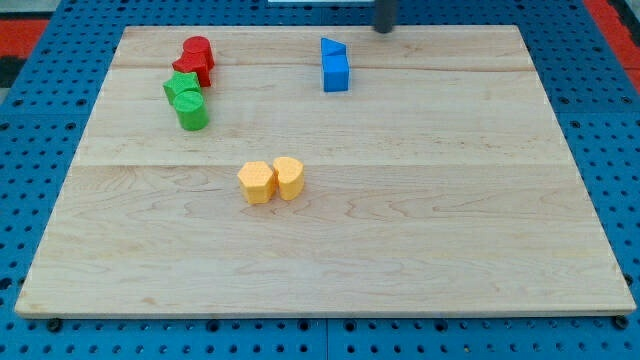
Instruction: Move the arm towards the bottom center
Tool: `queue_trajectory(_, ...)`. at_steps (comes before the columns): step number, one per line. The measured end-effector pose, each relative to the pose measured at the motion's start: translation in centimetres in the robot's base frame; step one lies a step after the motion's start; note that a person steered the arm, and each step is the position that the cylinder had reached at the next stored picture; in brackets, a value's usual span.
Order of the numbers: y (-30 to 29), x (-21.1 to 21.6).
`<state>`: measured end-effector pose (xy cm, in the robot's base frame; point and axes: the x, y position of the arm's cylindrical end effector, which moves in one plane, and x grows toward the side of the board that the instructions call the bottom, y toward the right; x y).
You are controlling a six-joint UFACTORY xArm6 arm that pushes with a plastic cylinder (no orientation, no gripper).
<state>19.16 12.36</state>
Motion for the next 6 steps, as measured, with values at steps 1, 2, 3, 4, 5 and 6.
queue_trajectory(1,7.2,4.1)
queue_trajectory(2,9.9,10.9)
queue_trajectory(3,9.1,18.1)
queue_trajectory(4,4.1,24.4)
queue_trajectory(5,-3.3,29.7)
queue_trajectory(6,-10.2,34.3)
